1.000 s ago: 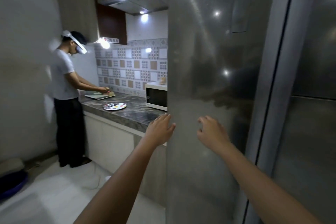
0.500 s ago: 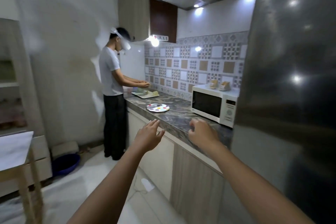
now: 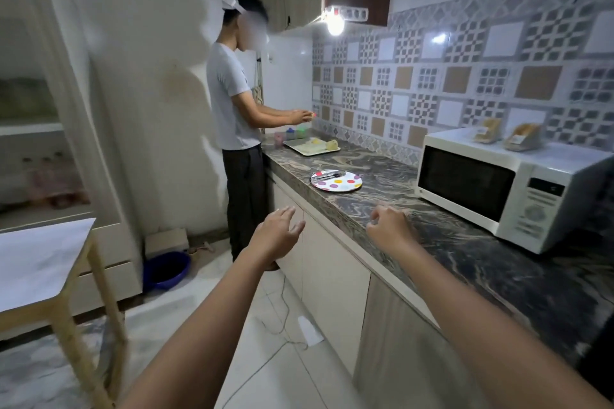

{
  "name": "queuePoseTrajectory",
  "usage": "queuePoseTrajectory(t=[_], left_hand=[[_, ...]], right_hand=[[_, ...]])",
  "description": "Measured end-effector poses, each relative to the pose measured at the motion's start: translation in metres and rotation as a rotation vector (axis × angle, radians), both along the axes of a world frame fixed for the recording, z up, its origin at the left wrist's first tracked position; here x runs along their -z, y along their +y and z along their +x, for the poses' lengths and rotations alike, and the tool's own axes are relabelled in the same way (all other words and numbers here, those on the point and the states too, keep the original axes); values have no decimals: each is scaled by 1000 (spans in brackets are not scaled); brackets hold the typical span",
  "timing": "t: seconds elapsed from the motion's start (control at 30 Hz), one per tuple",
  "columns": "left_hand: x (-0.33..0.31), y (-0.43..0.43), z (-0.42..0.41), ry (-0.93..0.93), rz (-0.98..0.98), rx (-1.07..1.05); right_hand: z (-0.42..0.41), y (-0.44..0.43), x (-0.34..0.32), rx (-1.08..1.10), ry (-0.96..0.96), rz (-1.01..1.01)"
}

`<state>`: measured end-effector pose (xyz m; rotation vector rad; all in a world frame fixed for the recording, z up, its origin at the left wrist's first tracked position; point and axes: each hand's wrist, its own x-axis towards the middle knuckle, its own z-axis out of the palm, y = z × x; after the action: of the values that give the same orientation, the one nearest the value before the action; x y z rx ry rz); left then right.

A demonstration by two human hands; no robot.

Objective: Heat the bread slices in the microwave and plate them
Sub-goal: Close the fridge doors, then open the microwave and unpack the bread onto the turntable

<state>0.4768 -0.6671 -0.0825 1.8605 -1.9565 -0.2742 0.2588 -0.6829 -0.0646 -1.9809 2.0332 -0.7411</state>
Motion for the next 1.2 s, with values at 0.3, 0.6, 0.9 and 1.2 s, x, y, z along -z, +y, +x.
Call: queuePoseTrajectory(t=[0.3, 0.6, 0.9, 1.2], left_hand=[[-1, -210, -24, 53, 48, 173], [-4, -346, -144, 46, 91, 511], [14, -382, -326, 162, 166, 792], [37, -403, -468, 169, 251, 927]], right_hand=[[-27, -171, -2, 183, -91, -26], [-136, -235, 0, 461, -115, -60], [-285, -239, -6, 725, -126, -175], [-395, -266, -18, 677, 62, -250]])
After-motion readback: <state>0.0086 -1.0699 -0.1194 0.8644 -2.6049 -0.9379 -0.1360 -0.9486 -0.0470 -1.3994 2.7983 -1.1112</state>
